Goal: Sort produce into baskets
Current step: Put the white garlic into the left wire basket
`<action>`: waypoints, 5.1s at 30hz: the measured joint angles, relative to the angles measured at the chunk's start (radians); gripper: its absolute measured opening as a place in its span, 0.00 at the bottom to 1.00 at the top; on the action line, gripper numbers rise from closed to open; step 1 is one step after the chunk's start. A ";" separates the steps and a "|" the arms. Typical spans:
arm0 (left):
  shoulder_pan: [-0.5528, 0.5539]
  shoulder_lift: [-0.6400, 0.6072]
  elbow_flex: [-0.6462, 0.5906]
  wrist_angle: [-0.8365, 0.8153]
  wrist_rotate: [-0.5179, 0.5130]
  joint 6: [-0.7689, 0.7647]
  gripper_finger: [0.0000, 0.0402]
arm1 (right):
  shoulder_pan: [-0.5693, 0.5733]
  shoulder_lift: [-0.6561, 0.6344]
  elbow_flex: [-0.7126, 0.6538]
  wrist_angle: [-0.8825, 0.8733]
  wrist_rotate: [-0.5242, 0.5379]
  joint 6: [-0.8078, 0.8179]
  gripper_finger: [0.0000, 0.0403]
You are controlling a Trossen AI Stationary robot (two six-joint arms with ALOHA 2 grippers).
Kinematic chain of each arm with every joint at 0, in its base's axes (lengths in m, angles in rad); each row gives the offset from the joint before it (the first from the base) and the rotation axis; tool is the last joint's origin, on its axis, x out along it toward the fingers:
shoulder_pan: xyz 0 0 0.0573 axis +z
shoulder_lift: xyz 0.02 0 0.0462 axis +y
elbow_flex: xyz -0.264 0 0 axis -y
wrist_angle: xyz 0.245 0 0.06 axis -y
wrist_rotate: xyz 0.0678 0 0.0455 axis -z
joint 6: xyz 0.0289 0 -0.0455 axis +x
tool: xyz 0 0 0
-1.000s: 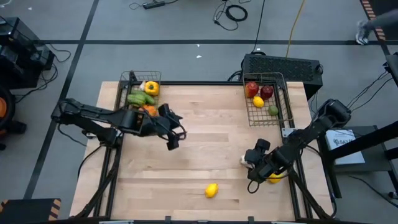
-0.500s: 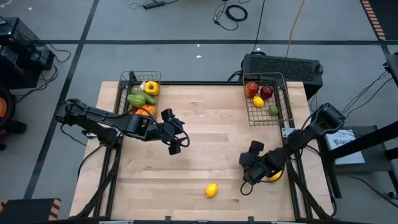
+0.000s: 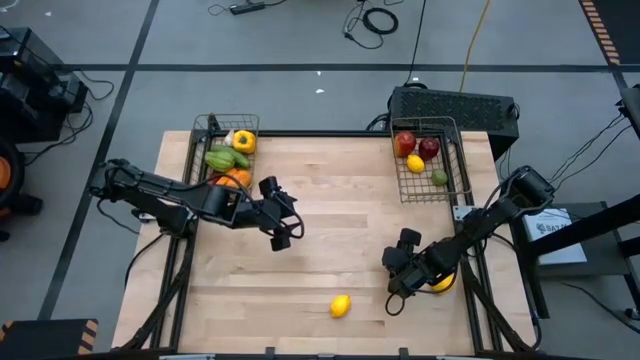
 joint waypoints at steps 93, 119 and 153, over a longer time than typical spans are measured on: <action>-0.186 0.411 0.001 0.905 -0.036 1.416 0.68 | -0.221 0.000 0.562 0.032 -0.230 -0.528 0.52; -0.211 0.411 0.001 0.913 -0.019 1.381 0.61 | -0.219 0.000 0.562 0.036 -0.234 -0.513 0.70; -0.238 0.409 0.001 0.866 -0.085 1.164 0.61 | -0.289 -0.152 0.562 0.027 -0.247 -0.555 0.99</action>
